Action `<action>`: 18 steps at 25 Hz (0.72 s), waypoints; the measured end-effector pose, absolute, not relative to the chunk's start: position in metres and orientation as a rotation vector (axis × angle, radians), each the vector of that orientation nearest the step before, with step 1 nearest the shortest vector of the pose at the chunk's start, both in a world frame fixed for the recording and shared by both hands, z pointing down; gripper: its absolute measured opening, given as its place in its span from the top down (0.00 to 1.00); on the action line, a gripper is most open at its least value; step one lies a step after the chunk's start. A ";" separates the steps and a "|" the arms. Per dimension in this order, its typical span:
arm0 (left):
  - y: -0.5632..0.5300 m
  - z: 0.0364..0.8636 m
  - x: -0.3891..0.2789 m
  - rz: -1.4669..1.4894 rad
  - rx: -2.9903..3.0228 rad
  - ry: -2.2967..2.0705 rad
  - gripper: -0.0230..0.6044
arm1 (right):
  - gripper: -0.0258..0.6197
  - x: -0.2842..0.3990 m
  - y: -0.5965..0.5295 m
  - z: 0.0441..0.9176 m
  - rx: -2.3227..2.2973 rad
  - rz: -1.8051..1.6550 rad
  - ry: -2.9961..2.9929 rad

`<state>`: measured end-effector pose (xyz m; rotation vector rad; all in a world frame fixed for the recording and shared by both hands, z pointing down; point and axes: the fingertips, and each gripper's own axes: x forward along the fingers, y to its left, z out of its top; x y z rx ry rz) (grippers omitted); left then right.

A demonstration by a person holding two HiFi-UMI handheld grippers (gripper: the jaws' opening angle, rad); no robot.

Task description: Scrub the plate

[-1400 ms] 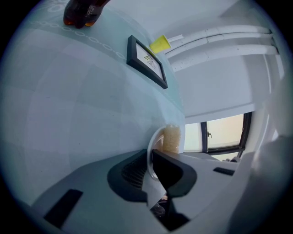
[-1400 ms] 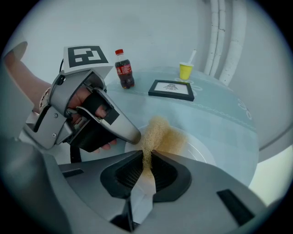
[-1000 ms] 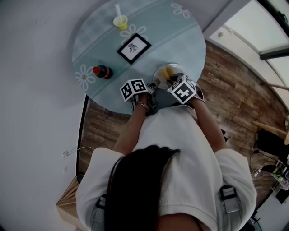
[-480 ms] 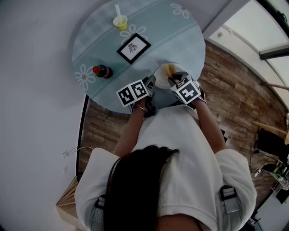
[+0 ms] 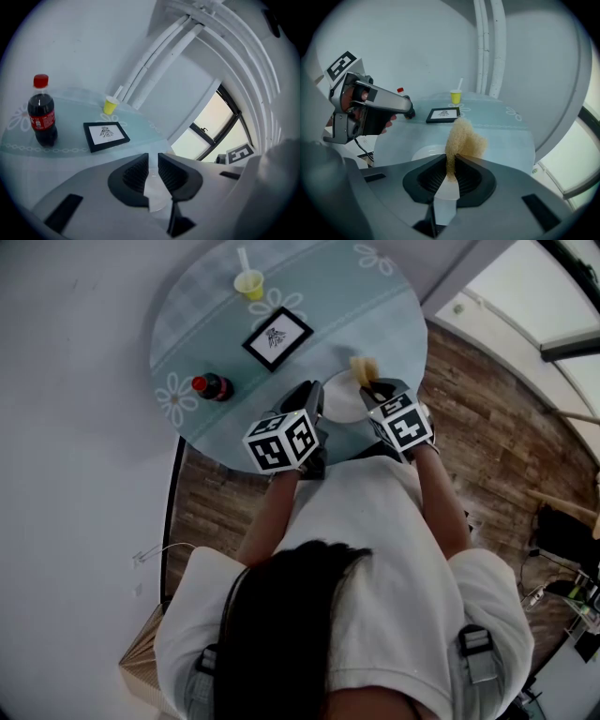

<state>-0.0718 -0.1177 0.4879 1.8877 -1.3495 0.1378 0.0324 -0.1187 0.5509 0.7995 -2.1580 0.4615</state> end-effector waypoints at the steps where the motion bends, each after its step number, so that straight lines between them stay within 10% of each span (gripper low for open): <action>1: -0.119 0.484 -0.071 0.142 1.905 -1.361 0.86 | 0.86 0.036 -0.122 0.548 0.816 0.460 -2.158; 18: -0.128 0.477 -0.072 0.194 1.899 -1.442 0.95 | 0.86 0.052 -0.171 0.530 0.919 0.394 -2.145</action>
